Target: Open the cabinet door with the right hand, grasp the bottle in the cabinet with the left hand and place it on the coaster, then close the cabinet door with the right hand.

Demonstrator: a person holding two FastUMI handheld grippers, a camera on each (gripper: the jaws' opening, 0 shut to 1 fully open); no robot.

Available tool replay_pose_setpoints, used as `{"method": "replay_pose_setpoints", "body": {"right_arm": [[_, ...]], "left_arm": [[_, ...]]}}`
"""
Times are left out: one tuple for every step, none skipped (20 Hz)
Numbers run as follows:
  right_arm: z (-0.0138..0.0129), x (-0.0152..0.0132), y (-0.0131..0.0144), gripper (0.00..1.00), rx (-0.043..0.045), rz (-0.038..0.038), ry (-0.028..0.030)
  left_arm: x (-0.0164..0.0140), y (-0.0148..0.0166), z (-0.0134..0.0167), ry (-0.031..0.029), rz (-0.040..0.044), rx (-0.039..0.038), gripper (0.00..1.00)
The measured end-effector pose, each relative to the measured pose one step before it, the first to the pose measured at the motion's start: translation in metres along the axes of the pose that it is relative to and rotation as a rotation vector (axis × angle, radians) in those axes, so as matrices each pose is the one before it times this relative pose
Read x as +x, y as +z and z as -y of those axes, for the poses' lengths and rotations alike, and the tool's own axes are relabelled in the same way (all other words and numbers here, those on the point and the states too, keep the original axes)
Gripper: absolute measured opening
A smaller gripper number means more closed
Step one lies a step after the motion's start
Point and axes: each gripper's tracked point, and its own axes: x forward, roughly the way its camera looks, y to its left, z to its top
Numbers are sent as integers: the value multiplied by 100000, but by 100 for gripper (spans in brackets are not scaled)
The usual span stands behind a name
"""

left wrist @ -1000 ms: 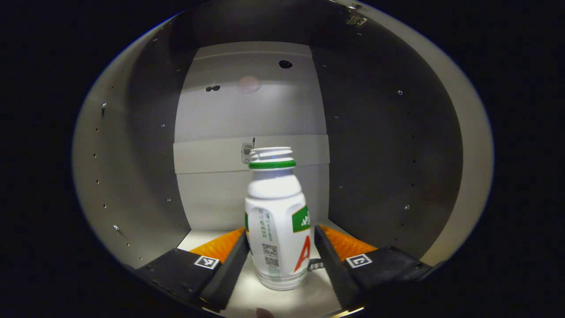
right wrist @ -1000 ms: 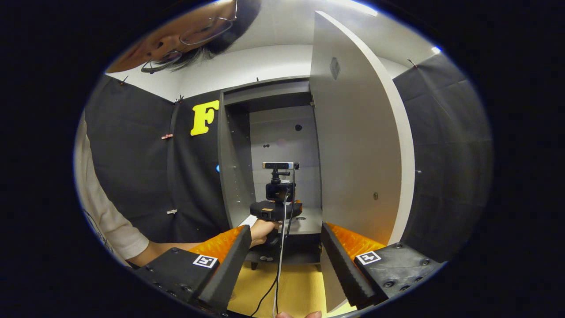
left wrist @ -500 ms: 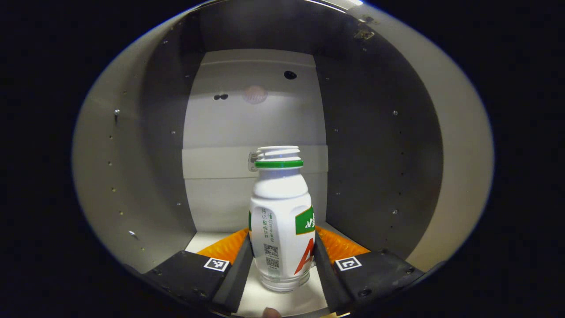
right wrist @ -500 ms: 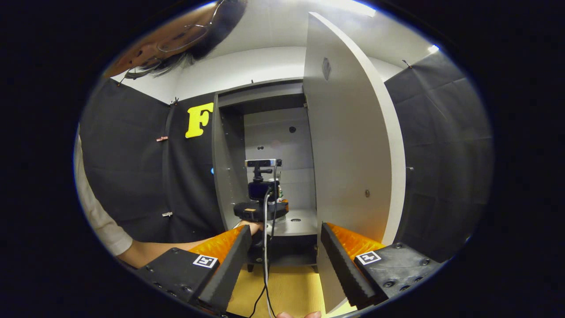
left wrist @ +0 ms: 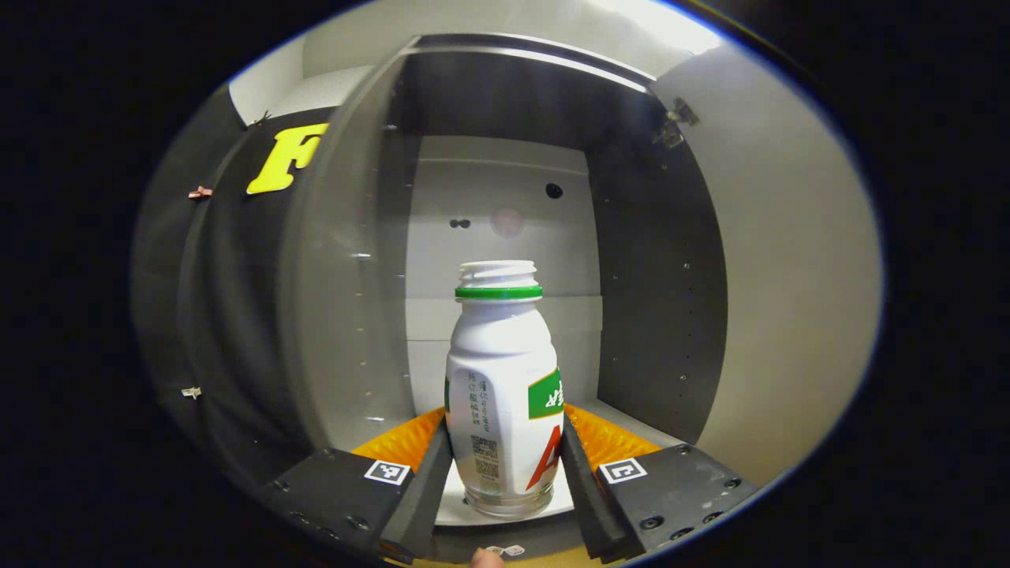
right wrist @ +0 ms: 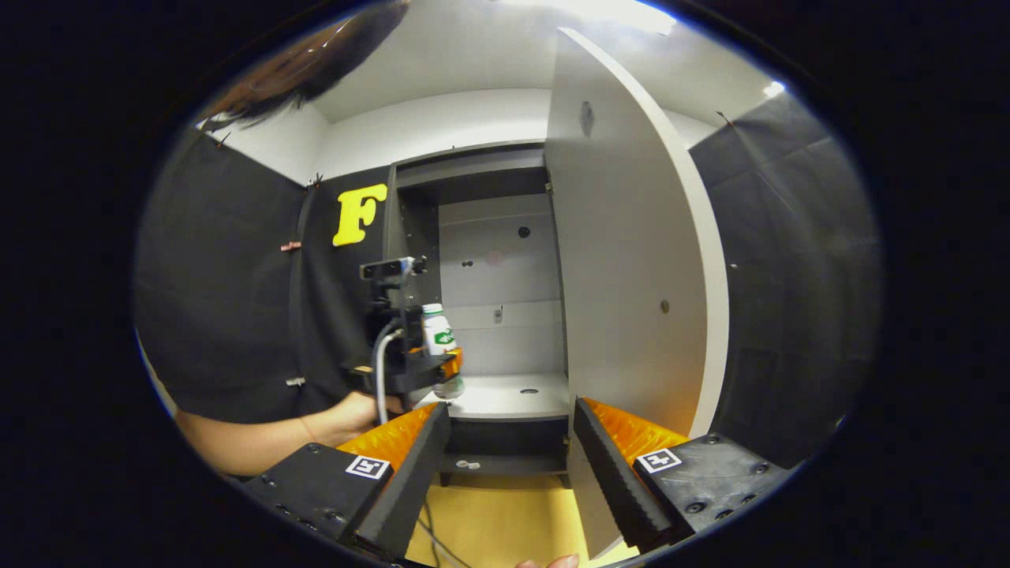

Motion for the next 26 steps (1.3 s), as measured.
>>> {"method": "replay_pose_setpoints", "body": {"right_arm": [[-153, 101, -64, 98, -1914, -222, 217], [-290, 53, 93, 98, -62, 71, 797], [-106, 89, 156, 100, 773, 520, 176], [-329, 179, 405, 100, 1274, 1214, 247], [-400, 348, 338, 98, 958, 858, -60], [-178, 192, 80, 98, -73, 420, -440], [-61, 119, 61, 98, -619, 569, -533], [-106, 106, 74, 98, -582, 400, -90], [-101, 127, 35, 98, -195, 240, 4], [-163, 84, 25, 98, -26, 425, -78], [-171, 140, 184, 98, -80, 493, -174], [83, 78, 158, 98, -128, 549, -480], [117, -2, 27, 98, -73, 400, -391], [84, -39, 96, 98, 102, 350, -555], [-61, 50, 72, 98, 295, 214, -458], [-101, -78, 76, 98, 366, 103, -123], [-213, 87, 146, 98, -2, 159, -42], [-188, 160, 190, 98, -390, -39, 12], [-35, -17, -89, 98, -595, 119, -34], [-70, -58, 11, 98, -715, 134, -65], [10, -179, -17, 100, -695, -127, -184], [-106, -159, -69, 100, -539, -336, 74], [-59, -67, -119, 91, -550, -494, 1], [55, -113, -73, 91, -510, -444, -73], [4, -42, -93, 91, -315, -636, 79], [58, -115, -8, 91, -174, -390, -229]], "left_arm": [[-1378, 186, -921, 516, 1128, 434, 72], [-1300, -41, -799, 557, 758, 120, 72], [-1346, 29, -854, 536, 659, -174, 72], [-1370, 23, -1028, 912, 642, -59, 73], [-1439, -152, -938, 936, 450, -326, 72], [-1372, -323, -890, 611, 97, -431, 73], [-1279, -436, -921, 760, -29, -195, 72], [-1282, -601, -922, 673, -160, 238, 73], [-1221, -730, -923, 992, -465, 482, 73], [-1236, -1147, -756, 630, -761, 323, 72], [-1042, -980, -666, 865, -838, 203, 73], [-1068, -1089, -668, 380, -565, 2, 73], [-887, -1213, -473, -2, -879, -95, 72], [-884, -1519, -447, -211, -1435, -21, 72], [-701, -1448, -444, 120, -1466, -64, 73], [-726, -1400, -502, 147, -1031, -619, 72], [-642, -1161, -205, -258, -460, -977, 72], [-622, -1230, -86, -266, -146, -1078, 72], [-528, -1081, -73, -219, -275, -641, 72], [-656, -1273, -79, -189, -615, -286, 72], [-626, -1068, 75, -868, -556, -199, 72], [-586, -1062, 192, -1240, -308, -70, 72], [-692, -999, 129, -1176, -206, 347, 72], [-652, -1186, 147, -1203, -475, 480, 72], [-577, -1119, 90, -685, -636, 384, 72], [-537, -1092, -34, -568, -614, 236, 72]]}}
